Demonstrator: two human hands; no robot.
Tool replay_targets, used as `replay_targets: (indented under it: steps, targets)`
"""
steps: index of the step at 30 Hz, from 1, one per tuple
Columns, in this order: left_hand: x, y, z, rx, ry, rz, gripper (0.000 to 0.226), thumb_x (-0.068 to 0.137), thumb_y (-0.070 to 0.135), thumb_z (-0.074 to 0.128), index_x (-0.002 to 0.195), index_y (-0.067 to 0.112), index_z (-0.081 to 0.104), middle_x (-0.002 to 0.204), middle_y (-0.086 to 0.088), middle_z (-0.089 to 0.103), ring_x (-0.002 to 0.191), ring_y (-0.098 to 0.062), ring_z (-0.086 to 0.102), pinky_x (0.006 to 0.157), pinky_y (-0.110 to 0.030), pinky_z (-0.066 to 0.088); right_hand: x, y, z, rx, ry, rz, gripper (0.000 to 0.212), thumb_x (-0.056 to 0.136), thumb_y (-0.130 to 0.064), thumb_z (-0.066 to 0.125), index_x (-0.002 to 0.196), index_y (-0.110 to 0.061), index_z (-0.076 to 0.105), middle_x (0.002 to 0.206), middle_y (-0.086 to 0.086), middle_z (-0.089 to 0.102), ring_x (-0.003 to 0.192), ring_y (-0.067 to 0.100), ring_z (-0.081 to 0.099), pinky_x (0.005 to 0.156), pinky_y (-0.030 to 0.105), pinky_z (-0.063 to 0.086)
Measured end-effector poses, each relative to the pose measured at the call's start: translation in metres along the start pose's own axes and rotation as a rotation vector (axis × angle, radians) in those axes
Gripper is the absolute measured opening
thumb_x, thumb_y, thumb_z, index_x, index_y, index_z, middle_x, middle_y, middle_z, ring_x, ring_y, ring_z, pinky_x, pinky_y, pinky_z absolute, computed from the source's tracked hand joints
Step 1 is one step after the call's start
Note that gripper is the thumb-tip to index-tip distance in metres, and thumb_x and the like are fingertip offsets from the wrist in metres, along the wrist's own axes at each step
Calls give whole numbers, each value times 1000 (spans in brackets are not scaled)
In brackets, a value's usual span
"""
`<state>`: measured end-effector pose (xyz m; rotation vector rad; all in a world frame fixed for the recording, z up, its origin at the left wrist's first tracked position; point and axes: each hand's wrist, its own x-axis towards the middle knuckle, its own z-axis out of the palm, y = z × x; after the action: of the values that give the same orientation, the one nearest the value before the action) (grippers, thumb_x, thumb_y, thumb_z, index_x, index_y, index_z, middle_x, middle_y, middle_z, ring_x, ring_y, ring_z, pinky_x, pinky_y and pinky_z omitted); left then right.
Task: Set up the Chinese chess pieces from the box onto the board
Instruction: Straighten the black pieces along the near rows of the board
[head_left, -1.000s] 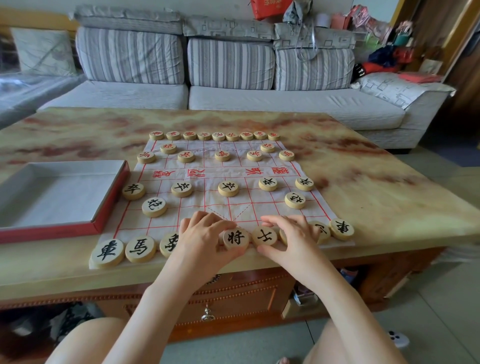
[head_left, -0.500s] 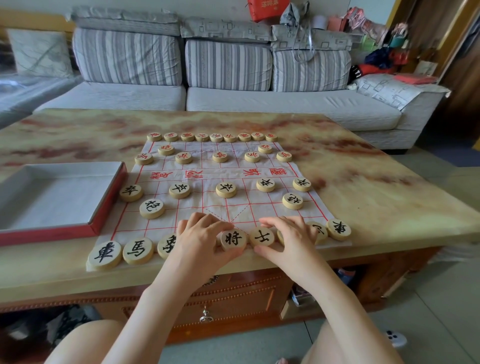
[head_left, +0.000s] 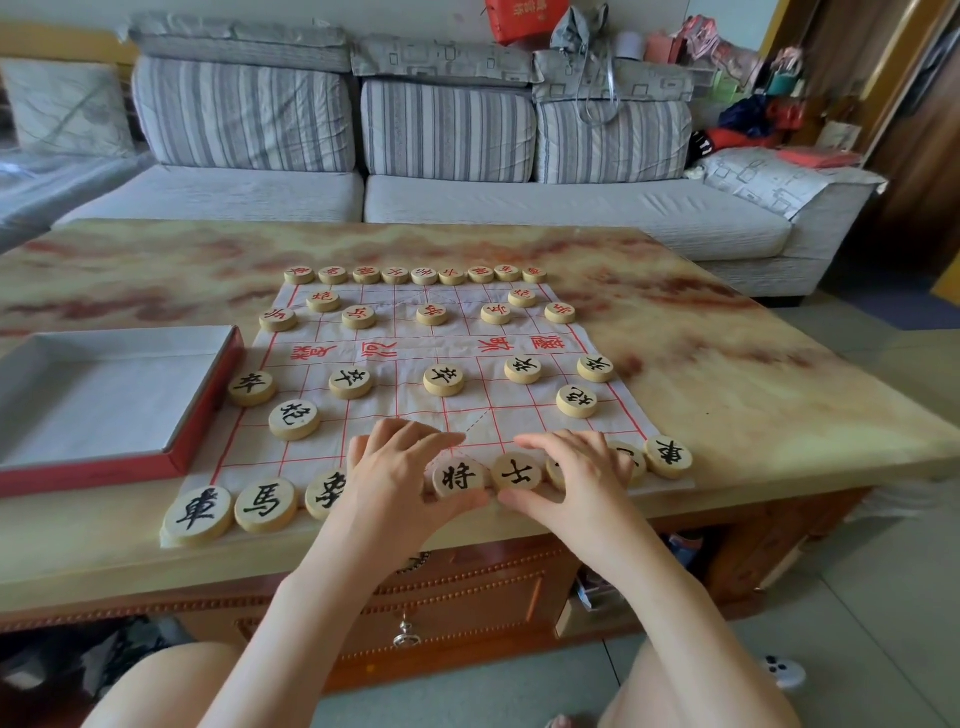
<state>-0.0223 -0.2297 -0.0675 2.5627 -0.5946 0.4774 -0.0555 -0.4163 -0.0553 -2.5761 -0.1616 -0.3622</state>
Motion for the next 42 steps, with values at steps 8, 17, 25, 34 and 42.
replay_targets:
  steps: [8, 17, 25, 34, 42]
  targets:
    - [12, 29, 9, -94, -13, 83, 61, 69, 69, 37, 113, 34, 60, 110, 18, 60, 111, -4, 37, 91, -24, 20, -10, 33, -59, 155, 64, 176, 32, 86, -27, 62, 116, -37, 57, 92, -29, 35, 110, 8, 32, 96, 25, 25]
    - [43, 70, 8, -70, -168, 283, 45, 83, 45, 56, 126, 34, 49, 128, 16, 52, 123, -6, 37, 98, -22, 20, 16, 69, -75, 76, -34, 253, 32, 82, -38, 65, 112, -45, 57, 103, -15, 41, 116, 21, 37, 94, 28, 30]
    - [50, 59, 27, -98, -266, 337, 45, 84, 36, 53, 128, 33, 49, 132, 18, 50, 126, -3, 36, 102, -20, 19, -9, 81, -67, 143, -184, 220, 46, 87, -27, 58, 118, -60, 46, 120, -14, 36, 116, 17, 32, 100, 28, 28]
    - [50, 68, 35, -83, -254, 384, 42, 87, 33, 54, 129, 33, 48, 129, 14, 55, 124, -7, 41, 98, -24, 21, -7, 74, -64, 59, -176, 171, 43, 88, -27, 59, 111, -61, 46, 115, -19, 39, 106, 8, 26, 93, 23, 20]
    - [51, 71, 49, 59, -105, 286, 63, 67, 73, 35, 95, 28, 68, 89, 8, 66, 95, -16, 55, 85, -25, 29, 3, 78, -50, -139, -52, 136, 51, 69, -62, 64, 114, -40, 58, 103, -22, 50, 106, 9, 34, 77, 30, 17]
